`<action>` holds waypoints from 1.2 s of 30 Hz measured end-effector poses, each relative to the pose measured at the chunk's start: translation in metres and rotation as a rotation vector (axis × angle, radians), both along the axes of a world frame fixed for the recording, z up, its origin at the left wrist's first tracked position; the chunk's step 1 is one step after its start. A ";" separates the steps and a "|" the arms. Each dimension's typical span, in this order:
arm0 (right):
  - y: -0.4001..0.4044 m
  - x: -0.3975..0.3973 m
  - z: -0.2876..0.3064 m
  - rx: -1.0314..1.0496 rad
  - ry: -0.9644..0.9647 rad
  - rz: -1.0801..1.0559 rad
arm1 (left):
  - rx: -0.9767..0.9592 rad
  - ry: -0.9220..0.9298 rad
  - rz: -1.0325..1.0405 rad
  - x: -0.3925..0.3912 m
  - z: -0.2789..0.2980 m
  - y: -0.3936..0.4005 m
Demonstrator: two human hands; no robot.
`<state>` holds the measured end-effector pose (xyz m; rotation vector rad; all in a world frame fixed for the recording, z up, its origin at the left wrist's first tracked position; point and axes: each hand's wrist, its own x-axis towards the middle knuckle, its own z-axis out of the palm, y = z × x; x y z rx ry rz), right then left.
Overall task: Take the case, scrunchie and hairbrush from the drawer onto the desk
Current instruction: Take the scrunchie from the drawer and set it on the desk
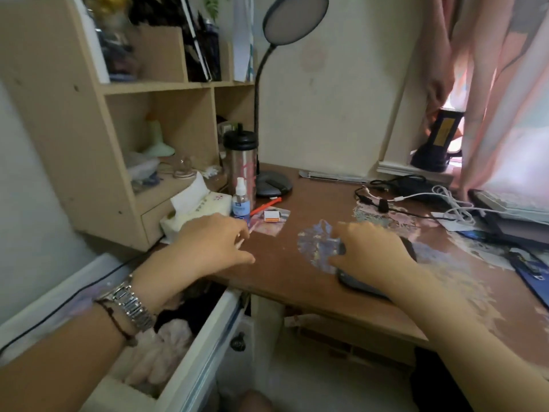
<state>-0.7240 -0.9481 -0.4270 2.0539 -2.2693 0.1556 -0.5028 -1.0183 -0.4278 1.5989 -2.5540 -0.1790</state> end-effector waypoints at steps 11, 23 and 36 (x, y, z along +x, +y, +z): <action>-0.026 0.126 -0.019 0.048 -0.129 0.261 | 0.048 -0.003 0.129 0.141 -0.015 0.010; -0.042 0.188 -0.069 0.181 -0.264 0.365 | 0.194 0.035 0.188 0.192 -0.071 0.006; -0.076 0.208 -0.137 0.319 -0.336 0.424 | 0.311 0.174 0.181 0.193 -0.119 0.008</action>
